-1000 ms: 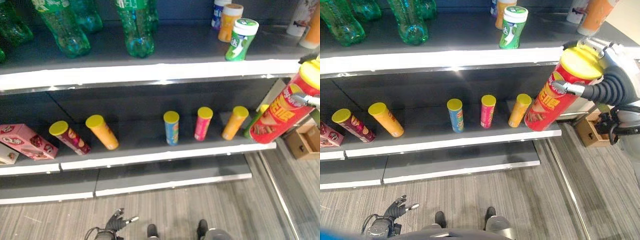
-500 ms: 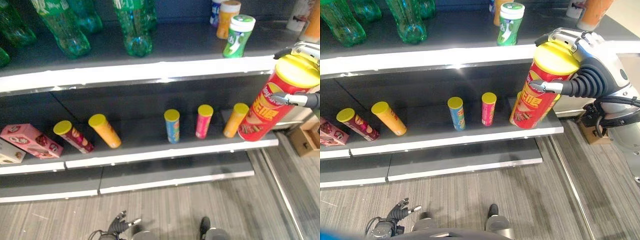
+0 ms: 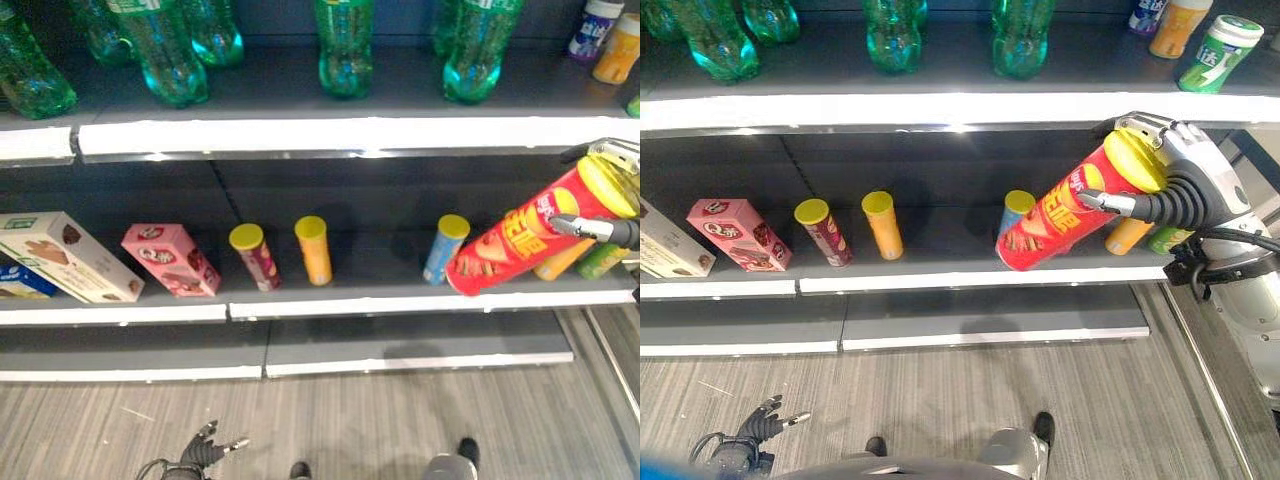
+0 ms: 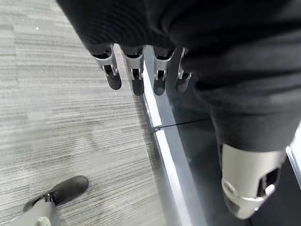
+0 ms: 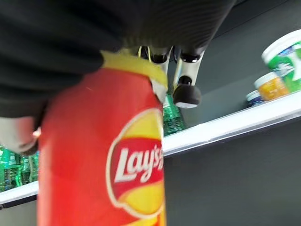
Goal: Put the goods on the table back onto the shelves and tidy them up.
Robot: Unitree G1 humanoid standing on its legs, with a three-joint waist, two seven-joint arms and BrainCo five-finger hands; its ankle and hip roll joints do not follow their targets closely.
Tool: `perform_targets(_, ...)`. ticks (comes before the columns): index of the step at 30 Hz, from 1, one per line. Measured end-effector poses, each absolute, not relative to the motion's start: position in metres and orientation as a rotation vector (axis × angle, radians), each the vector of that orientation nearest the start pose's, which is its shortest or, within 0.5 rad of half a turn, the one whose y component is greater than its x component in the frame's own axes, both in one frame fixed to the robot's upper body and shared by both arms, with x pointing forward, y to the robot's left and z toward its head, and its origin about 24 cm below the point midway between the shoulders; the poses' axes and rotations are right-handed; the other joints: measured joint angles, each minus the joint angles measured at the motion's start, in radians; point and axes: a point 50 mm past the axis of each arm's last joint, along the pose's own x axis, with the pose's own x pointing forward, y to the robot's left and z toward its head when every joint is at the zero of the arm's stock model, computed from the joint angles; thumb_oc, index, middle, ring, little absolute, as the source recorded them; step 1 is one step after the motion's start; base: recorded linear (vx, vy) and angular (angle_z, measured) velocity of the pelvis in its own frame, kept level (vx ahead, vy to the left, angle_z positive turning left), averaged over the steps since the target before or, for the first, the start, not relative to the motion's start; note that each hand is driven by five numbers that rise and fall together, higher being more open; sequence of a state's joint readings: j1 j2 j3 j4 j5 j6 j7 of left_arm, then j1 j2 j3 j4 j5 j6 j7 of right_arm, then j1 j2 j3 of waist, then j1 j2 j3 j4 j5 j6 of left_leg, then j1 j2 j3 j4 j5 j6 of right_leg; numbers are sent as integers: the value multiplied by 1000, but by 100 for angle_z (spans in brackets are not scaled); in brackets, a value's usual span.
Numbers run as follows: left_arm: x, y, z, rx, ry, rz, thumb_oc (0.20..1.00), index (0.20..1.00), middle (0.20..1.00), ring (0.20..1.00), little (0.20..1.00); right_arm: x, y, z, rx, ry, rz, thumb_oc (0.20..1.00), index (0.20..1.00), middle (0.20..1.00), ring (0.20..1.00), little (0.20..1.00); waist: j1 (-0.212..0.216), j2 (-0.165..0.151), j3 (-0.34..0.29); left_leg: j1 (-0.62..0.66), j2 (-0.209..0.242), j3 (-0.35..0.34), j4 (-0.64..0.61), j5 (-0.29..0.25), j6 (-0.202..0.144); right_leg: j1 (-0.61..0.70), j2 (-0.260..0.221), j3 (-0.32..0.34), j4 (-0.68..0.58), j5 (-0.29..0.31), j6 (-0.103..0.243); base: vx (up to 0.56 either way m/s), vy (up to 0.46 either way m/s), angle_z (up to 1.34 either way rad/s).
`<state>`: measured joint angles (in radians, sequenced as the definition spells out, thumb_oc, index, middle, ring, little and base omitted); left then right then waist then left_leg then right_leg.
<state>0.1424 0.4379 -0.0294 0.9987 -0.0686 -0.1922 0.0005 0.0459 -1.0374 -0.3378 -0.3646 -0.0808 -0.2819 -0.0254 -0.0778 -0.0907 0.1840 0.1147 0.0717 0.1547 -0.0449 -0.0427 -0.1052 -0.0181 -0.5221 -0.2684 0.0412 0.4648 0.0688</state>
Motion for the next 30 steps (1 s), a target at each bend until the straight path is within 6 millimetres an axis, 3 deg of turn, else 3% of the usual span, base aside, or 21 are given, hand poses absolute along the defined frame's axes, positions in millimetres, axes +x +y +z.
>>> perform_targets(2,97,308,-119,367,932,199,1000,1000,1000,1000,1000,218,-258,251,-1163,-711,19,200,200,200,200,200,1,-2,14,-6,-12,5,29,-11,19,-18,-9,0,19,54,-64,-29,124,2)
perform_targets(3,96,310,-118,366,933,208,1000,1000,1000,1000,1000,219,-258,245,-1156,-690,32,200,200,200,200,200,-3,-1,22,1,-3,-2,29,-17,31,-22,-11,12,45,50,-59,-25,113,-2)
perform_targets(4,97,311,-118,363,934,217,1000,1000,1000,1000,1000,219,-258,241,-1159,-666,50,200,200,200,200,200,1,7,27,15,8,-1,16,-15,34,-32,5,15,72,5,-8,-4,136,2)
perform_targets(5,97,312,-117,364,931,220,1000,1000,1000,1000,1000,219,-258,238,-1158,-653,58,200,200,200,200,200,4,12,27,12,26,-4,13,-13,38,-46,56,28,114,-123,93,19,86,-8)
perform_targets(6,95,315,-116,359,936,239,1000,1000,1000,1000,1000,219,-258,237,-1161,-650,67,200,200,200,200,200,4,19,31,12,53,-6,4,-6,38,-60,148,58,157,-261,122,30,27,-13)
perform_targets(7,88,316,-119,352,958,245,1000,1000,1000,1000,1000,219,-257,241,-1172,-660,75,200,200,200,200,200,5,14,31,10,73,1,-9,13,20,-36,277,24,99,-379,102,9,2,-14)
perform_targets(8,84,311,-122,343,977,235,1000,1000,1000,1000,1000,221,-256,245,-1172,-676,69,200,200,200,200,200,2,8,31,7,68,2,-14,14,16,5,303,-3,13,-392,88,15,-21,-7)
perform_targets(9,84,307,-124,330,981,230,1000,1000,1000,1000,1000,223,-256,246,-1170,-683,68,200,200,200,200,200,-4,3,29,11,60,-2,-27,20,7,40,312,9,-47,-399,95,59,-21,8)
perform_targets(12,93,285,-130,277,948,195,1000,1000,1000,1000,1000,225,-252,244,-1171,-673,98,200,200,200,200,200,0,54,41,29,84,-3,-45,27,-1,84,354,3,-138,-360,79,103,-70,-1)
perform_targets(16,95,264,-136,214,941,180,1000,1000,1000,1000,1000,230,-244,238,-1170,-654,159,200,200,200,200,200,-2,80,40,30,96,2,-45,28,-5,80,365,8,-139,-357,79,81,-72,-7)
perform_targets(23,95,263,-137,220,941,167,1000,1000,1000,1000,1000,238,-220,212,-1113,-612,322,200,200,200,200,200,11,45,29,27,94,1,-46,31,-14,81,360,4,-139,-355,78,40,-39,2)
perform_targets(30,91,264,-137,232,950,161,1000,1000,1000,1000,1000,251,-205,185,-1052,-541,422,200,200,200,200,200,53,22,12,11,95,-3,-46,36,-21,75,359,-1,-140,-353,75,10,-11,2)
